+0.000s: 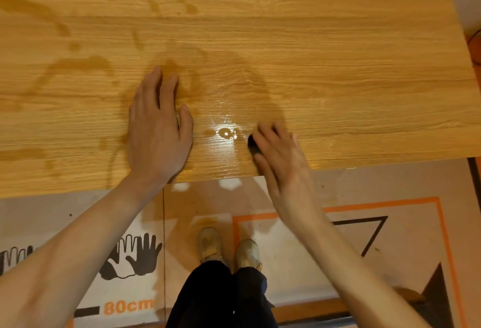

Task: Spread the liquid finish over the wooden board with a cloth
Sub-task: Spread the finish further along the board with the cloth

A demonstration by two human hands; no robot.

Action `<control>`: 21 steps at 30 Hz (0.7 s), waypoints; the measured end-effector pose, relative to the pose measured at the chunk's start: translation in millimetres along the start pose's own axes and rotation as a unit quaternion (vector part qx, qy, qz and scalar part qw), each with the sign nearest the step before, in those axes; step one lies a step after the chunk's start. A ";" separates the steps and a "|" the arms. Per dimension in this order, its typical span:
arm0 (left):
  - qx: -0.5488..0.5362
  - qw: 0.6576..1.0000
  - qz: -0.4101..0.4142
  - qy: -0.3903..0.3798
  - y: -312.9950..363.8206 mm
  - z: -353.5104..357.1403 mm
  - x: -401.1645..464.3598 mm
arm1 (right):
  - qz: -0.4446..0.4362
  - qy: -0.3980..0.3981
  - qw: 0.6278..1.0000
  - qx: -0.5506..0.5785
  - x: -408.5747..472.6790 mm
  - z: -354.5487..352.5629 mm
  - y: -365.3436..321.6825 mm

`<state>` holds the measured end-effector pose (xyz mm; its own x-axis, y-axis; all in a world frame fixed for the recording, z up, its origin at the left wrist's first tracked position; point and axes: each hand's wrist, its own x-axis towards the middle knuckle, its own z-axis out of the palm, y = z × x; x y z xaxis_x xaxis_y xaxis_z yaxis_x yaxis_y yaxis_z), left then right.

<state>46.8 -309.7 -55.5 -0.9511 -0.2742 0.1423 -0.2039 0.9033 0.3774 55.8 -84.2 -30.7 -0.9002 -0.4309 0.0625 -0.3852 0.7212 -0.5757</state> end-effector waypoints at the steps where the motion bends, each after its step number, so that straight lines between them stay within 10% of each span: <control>1: 0.004 1.000 0.001 -0.001 0.0 0.0 0.2 | -0.007 0.001 1.000 -0.014 23.1 -2.0 6.1; 6: 0.016 1.000 -0.001 -0.003 -2.1 1.1 1.2 | 0.085 0.080 0.993 -0.025 105.9 4.8 16.7; 11: 0.014 1.000 -0.002 0.000 0.5 -0.1 -0.8 | -0.058 0.007 0.997 -0.049 -6.8 22.4 -18.7; 18: 0.010 1.000 -0.014 0.009 0.8 -1.9 3.1 | 0.004 0.050 0.998 -0.027 84.7 30.7 -16.9; 21: 0.008 1.000 0.002 0.014 -0.1 -1.8 -0.7 | -0.109 0.031 0.993 -0.029 34.9 31.4 -12.5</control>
<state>48.0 -310.2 -54.0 -0.9450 -0.2800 0.1689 -0.2047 0.9094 0.3621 35.5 -125.2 -46.9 -0.8047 -0.5468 0.2312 -0.5812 0.6462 -0.4946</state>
